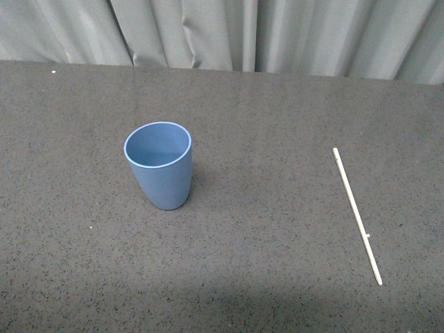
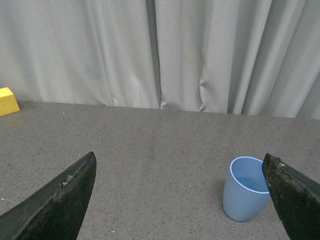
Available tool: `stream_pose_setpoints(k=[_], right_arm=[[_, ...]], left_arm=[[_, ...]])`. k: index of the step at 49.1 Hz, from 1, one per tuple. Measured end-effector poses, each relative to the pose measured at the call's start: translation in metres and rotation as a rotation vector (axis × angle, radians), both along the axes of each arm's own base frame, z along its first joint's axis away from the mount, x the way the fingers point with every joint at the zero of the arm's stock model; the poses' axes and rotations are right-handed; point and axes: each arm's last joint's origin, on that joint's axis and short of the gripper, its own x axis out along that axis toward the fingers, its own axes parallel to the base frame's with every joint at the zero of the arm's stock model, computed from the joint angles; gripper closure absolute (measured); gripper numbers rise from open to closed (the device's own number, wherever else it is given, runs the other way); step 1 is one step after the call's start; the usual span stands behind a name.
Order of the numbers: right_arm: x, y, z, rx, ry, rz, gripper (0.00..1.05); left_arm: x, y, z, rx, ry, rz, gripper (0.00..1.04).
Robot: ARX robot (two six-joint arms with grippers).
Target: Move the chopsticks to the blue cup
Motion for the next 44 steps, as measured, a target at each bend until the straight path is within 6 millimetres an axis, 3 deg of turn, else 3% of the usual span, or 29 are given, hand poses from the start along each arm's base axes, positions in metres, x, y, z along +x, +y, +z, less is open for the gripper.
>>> stream_pose_setpoints(k=[6,15,29,38,44], right_arm=[[0.012,0.005,-0.004,-0.053,0.093,0.034,0.09],[0.059,0.023,-0.003,-0.008,0.290,0.142,0.09],[0.148,0.052,-0.044,0.197,0.733,0.218,0.09],[0.179,0.067,-0.078,0.272,0.974,0.181,0.09],[0.188,0.073,-0.091,0.279,1.044,0.157,0.09]], left_arm=[[0.000,0.000,0.000,0.000,0.000,0.000,0.07],[0.000,0.000,0.000,0.000,0.000,-0.001,0.07],[0.000,0.000,0.000,0.000,0.000,-0.001,0.07],[0.000,0.000,0.000,0.000,0.000,-0.001,0.07],[0.000,0.000,0.000,0.000,0.000,-0.001,0.07]])
